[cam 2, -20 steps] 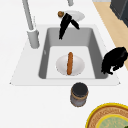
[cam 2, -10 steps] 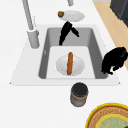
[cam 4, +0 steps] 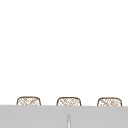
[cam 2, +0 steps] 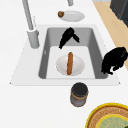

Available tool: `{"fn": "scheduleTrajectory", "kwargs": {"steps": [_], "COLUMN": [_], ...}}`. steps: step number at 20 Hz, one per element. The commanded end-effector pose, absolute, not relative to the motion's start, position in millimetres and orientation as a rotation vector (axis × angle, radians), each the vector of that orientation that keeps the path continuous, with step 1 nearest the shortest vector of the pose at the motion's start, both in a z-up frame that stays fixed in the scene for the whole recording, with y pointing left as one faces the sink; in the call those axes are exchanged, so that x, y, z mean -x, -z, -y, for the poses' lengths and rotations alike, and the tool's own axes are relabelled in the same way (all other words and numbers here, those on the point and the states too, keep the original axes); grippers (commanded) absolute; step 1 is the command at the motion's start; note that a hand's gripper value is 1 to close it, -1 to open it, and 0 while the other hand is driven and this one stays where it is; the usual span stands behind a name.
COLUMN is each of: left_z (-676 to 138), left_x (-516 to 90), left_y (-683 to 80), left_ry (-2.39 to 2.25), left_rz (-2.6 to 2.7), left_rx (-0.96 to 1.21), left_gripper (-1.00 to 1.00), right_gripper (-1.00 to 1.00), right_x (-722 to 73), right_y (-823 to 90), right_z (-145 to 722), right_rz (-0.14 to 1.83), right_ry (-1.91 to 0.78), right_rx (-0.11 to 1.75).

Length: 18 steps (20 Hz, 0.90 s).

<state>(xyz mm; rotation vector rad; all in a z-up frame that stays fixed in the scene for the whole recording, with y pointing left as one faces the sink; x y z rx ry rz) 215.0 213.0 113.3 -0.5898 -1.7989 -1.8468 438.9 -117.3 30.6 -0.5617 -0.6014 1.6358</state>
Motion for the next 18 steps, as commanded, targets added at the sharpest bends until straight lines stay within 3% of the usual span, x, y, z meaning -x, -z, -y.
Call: {"fn": "scheduleTrajectory", "kwargs": {"steps": [1, 18], "left_z": [-213, -213], "left_x": [-215, -215], "left_y": [-113, -113], "left_ry": [1.847, 1.847], "left_rz": [1.799, 1.799], "left_rx": [0.59, 0.59], "left_gripper": [0.0, 0.0], "right_gripper": [-1.0, -1.0], "right_x": [-419, -406], "right_y": [-14, 49], "right_z": [101, 41], "right_rz": [0.624, 0.575], "right_ry": [-1.565, -1.545], "right_rx": [0.603, 0.597]}}
